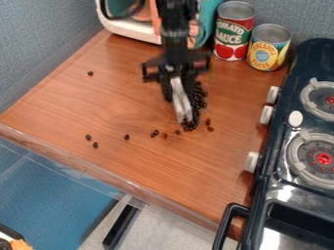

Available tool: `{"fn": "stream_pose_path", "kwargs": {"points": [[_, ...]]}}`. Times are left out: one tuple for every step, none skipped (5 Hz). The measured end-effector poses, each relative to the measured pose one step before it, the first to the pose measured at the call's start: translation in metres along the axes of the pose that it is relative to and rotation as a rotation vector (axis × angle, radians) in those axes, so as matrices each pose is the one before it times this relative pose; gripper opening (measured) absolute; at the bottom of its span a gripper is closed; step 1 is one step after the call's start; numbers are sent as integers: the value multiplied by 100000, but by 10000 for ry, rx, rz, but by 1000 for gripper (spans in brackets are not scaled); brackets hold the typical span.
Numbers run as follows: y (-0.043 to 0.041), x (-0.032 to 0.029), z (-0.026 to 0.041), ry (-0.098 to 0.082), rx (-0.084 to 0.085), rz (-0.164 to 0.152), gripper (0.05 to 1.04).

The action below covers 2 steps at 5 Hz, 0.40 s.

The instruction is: Sweep into pile

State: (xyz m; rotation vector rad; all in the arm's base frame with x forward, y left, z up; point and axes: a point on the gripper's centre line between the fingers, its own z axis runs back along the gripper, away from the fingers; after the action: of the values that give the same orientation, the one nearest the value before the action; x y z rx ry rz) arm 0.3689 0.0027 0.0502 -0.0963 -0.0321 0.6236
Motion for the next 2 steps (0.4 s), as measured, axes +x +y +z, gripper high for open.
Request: {"fn": "stream_pose_path", "kwargs": {"points": [[1384, 1162, 3386, -473, -541, 134, 381], [2238, 978, 2083, -506, -68, -343, 381]]}}
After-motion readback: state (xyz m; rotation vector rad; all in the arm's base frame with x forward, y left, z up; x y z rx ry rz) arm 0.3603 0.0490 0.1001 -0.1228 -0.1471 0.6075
